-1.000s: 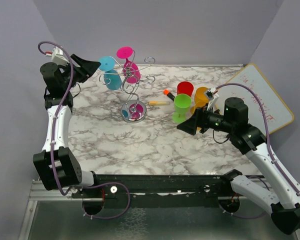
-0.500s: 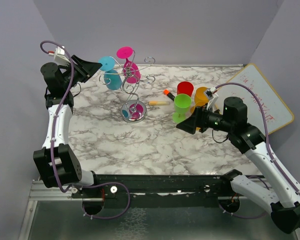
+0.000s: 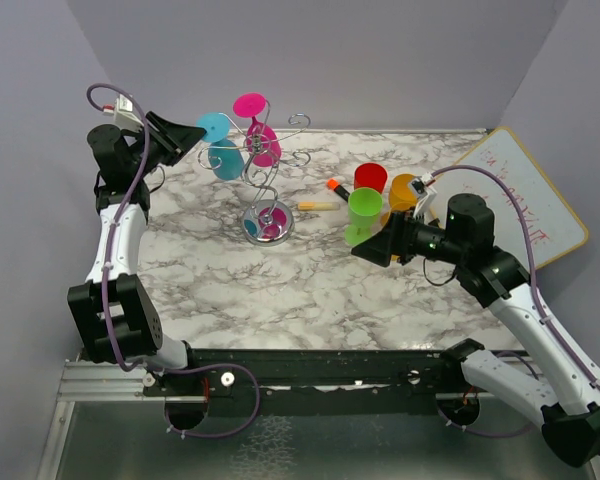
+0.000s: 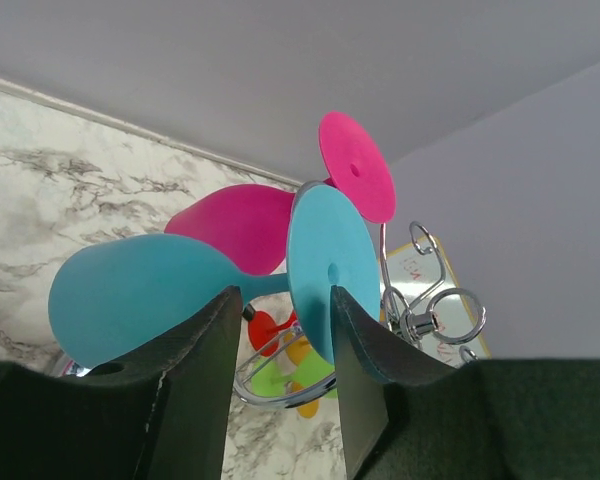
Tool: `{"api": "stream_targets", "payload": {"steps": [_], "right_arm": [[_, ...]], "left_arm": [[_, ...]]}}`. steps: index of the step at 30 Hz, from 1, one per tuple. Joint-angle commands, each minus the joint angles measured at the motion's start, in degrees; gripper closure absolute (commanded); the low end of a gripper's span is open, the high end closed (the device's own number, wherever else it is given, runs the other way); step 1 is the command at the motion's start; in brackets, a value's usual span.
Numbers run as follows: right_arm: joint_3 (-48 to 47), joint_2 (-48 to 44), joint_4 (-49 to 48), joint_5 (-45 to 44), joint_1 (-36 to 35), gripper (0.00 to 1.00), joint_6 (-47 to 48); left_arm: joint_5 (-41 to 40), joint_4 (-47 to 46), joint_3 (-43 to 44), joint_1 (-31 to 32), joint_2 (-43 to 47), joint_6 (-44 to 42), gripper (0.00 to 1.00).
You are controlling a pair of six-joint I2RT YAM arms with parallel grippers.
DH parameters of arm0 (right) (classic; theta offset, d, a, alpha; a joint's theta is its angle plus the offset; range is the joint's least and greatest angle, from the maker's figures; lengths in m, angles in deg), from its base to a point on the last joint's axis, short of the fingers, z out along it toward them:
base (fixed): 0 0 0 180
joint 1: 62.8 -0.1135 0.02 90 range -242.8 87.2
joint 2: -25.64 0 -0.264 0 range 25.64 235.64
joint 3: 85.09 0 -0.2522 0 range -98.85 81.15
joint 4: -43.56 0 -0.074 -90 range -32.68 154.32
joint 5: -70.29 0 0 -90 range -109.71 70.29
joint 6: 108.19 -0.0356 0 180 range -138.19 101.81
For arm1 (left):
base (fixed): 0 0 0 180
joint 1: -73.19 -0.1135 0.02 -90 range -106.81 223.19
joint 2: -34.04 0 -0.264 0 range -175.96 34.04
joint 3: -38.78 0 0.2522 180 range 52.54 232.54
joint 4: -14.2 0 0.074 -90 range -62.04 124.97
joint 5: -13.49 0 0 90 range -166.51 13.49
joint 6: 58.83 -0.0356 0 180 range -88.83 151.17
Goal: Take the wine glass off the wine glass rack
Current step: Pick up the wine glass from the wine rack.
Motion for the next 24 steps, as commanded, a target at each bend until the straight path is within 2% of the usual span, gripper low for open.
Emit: {"api": "stream_targets", "payload": {"steps": [1,6,12,19,24], "right_arm": [[1.08,0.97,-3.38,4.14,-0.37,0.19,-2.7],[0.9,1.79,-3.54,5.81,-0.37,0.25,-3.62],[2.0,1.18,-3.96,5.48,-0.37,0.49,-5.09],[1.82,0.45,-2.96,3.89,-0.37,0.5,-4.63],[0.84,0.36,-1.73,3.02,-0.37,0.5,-5.49]], "left_arm": [[2.8,-6.37,1.51,1.09,-1.09,4.72,0.58],[3.57,-7.19,2.17,1.55,-2.27,6.04,0.66],[2.74,-7.12,0.68,1.63,-1.62,6.07,0.74],[1.84,-5.95,-0.16,1.55,-0.65,4.56,0.75],[-1.18,3.44,3.06,1.37,-0.72,-1.06,0.74]]}}
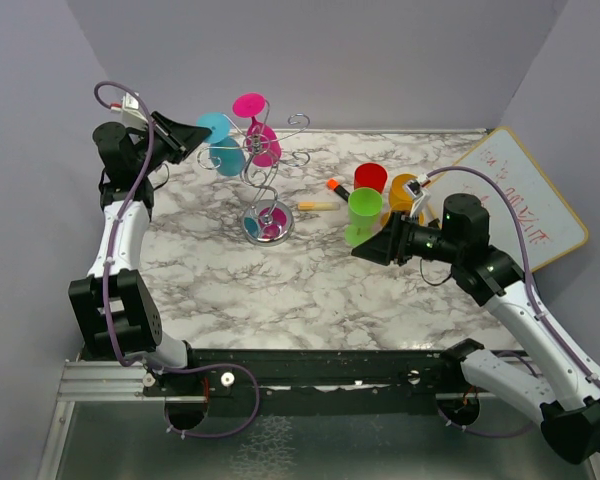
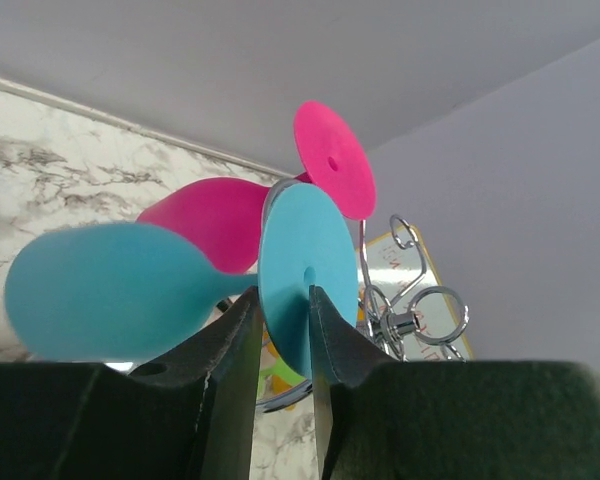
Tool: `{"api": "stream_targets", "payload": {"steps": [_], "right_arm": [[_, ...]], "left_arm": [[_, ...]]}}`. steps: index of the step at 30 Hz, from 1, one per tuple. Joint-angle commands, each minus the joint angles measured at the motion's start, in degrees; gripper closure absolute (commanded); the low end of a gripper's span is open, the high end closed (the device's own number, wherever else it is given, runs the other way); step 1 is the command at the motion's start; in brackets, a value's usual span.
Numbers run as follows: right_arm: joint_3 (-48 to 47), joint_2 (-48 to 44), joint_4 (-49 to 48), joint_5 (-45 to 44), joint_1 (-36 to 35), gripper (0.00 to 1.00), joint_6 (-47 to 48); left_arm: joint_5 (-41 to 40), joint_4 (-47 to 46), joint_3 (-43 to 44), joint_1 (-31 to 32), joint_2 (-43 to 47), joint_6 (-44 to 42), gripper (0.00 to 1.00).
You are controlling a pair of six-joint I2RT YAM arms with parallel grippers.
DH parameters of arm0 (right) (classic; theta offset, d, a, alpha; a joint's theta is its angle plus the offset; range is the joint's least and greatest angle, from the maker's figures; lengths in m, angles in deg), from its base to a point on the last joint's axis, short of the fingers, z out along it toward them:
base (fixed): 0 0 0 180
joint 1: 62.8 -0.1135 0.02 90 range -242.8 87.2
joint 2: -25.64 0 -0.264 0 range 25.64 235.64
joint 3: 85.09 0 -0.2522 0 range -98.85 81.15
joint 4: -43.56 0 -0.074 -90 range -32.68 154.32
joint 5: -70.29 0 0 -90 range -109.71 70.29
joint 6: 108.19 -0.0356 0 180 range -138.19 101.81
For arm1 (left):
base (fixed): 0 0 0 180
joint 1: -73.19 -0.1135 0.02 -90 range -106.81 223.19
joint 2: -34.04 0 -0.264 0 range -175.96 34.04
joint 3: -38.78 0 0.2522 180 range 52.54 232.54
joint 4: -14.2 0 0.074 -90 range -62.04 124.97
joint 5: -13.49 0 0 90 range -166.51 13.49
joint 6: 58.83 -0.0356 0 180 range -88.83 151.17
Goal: Take the wine glass off the wine glass rack
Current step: Pick up the wine glass from the wine rack.
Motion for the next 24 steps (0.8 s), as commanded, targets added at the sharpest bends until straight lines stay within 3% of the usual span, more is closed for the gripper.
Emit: {"api": "stream_targets", "payload": {"steps": [1,8,18,24], "right_arm": [[-0.82,-0.96,1.09,-0.92,-0.37,0.5,-0.92],[-0.75,-0.79,0.57,-2.22,-0.37,0.49,-2.51],[-1.99,-0.93,5.26,-4.74,-0.37,0.43,-1.11],[-0.93,-1.68,6.22,-5.93,-0.41,0.41,-1.93]], "left_arm": [[-3.04,8.72,3.24,-0.1,1.42,-6.38,0.74],[-5.11,18.54,8.96,-0.24,1.68,-11.15,0.74],[-5.08,16.78,7.61,-0.29,1.87,-7.52,0.99],[-4.82,11.79,4.91,-0.36,2.37,-2.35,1.0]]}}
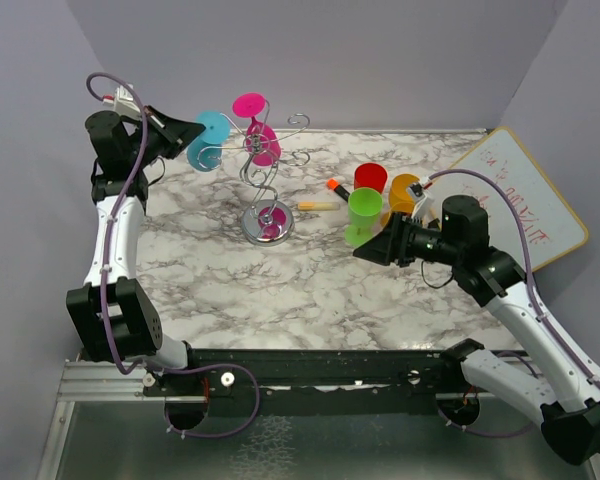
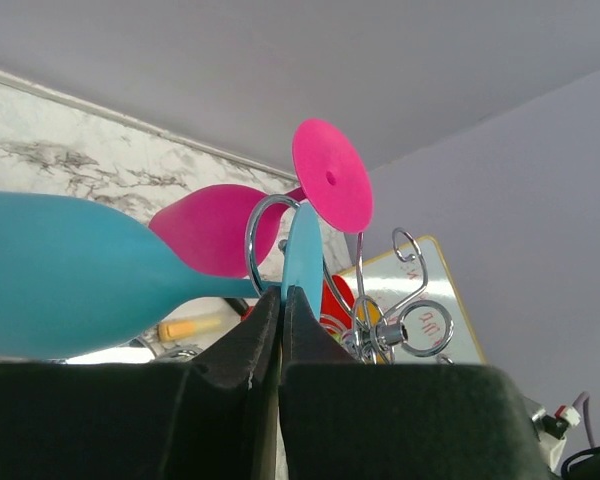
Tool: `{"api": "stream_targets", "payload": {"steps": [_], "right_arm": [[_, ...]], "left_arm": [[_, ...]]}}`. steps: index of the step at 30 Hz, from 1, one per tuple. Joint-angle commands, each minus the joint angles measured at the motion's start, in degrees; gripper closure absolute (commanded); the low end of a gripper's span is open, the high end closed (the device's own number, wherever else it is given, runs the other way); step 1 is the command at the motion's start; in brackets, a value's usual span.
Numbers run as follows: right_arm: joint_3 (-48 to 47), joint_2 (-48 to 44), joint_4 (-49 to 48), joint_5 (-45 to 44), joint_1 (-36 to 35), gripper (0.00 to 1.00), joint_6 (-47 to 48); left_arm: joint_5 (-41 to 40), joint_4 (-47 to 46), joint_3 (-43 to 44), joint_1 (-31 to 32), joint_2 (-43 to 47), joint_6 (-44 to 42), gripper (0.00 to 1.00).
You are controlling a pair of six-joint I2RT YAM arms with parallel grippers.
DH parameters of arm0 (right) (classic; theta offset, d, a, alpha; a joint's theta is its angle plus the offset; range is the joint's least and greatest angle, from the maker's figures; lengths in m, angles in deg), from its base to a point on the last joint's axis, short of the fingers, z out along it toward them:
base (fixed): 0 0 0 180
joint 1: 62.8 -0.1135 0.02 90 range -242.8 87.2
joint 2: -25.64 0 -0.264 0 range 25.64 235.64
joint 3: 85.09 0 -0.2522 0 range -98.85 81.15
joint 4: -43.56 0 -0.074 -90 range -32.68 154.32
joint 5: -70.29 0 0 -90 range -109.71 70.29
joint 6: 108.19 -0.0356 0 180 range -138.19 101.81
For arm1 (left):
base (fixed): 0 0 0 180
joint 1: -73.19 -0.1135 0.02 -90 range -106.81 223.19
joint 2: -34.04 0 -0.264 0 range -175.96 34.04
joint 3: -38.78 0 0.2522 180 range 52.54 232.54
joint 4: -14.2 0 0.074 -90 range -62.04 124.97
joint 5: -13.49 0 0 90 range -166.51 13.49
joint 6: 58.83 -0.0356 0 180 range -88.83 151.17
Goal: Take the wine glass off the wine glass rack
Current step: Pick up the wine glass from the wine rack.
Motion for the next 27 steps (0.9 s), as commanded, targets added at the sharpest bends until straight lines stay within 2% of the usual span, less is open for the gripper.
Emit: {"api": "stream_targets", "payload": {"steps": [1,7,9,13,17,22,27], "right_arm": [[-0.2,-1.38,2.14,-2.14,-0.37,0.41,-1.28],[1.38,-3.82,2.23,-3.72,-0.37,0.37,-2.19],[2.05,-5.1,2.16,-5.69,-0.37,0.35,-2.39],[3.24,-6.95,2.05,-8.68,-0.37,0.31,-2.81],[3.92,-7.52,1.79,-9.76,-0.37,0.3,-2.68],[4.39,-7.45,4.09,-11.69,-0.37,0.28,-2.59],[3.71,-7.9,4.92,-12.99,-0.37,0.28,-0.58]], "left_arm": [[-1.19,-3.62,-2.75,-0.19,1.02,5.01,1.0],[0.86,-11.14,-4.88,-0.25,-0.15,13.82,1.0],[-1.62,-11.82,-6.28,-0.25,0.86,16.62,1.0],[-6.94,-11.82,-8.59,-0.32,3.33,18.3,1.0],[-6.44,-12.54,-8.11,-0.25,3.34,20.44,1.0],[-9.5,-14.05,-9.94,-0.32,3.78,23.37,1.0],[-8.34,-17.56,-11.2,-0.32,3.91,25.61,1.0]]}}
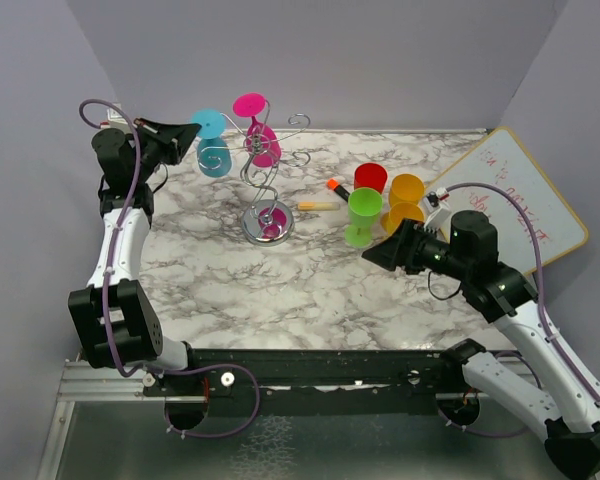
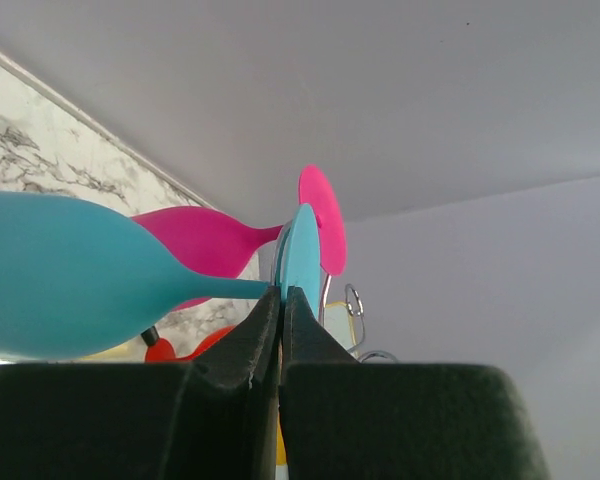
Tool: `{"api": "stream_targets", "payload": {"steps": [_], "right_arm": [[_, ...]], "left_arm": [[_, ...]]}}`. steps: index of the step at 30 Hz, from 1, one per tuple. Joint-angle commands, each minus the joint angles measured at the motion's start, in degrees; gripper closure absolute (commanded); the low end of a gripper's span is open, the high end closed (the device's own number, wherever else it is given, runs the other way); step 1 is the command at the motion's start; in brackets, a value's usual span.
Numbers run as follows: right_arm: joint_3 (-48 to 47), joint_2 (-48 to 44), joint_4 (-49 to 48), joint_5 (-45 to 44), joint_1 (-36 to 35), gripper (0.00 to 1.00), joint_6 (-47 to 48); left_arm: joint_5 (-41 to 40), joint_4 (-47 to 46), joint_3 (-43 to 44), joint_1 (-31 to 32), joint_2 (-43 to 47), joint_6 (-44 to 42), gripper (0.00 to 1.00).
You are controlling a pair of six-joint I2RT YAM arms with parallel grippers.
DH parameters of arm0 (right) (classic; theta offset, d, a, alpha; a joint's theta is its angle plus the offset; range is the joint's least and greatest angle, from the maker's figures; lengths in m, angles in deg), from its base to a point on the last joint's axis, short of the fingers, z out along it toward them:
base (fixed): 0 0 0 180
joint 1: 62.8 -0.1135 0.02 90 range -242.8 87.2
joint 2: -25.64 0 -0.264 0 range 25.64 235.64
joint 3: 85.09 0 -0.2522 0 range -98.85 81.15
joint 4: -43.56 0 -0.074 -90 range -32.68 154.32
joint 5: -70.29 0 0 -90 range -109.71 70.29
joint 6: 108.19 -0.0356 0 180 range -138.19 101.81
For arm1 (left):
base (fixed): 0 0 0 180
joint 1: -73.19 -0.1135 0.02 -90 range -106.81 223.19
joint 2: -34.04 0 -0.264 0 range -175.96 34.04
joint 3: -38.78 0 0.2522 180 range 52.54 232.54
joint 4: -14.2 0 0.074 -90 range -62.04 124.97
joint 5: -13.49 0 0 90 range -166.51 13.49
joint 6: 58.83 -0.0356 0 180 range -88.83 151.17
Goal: Take the wine glass off the wine glass rack
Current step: Pick up the wine glass from the wine rack.
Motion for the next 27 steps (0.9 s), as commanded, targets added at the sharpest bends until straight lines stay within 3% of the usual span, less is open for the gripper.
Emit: {"api": "stream_targets", "payload": {"steps": [1,11,27], "right_arm": [[-0.33,-1.01,2.37,-3.44,-0.37,0.26,1.65],[2.81,-3.87,0.27,-4.65,-0.37,0.22,-1.66],[2.38,-5.92,1.96,-6.53,-0.37,0.22,-3.32]], "left_arm": [[-0.78,-7.55,-2.55,-0.34,1.96,4.34,1.0],[-0.96,-14.26,-5.42,-0.31,0.87,13.51,1.0],[-4.59,-14.86,-4.99,-0.31,1.52,14.9,1.0]]}}
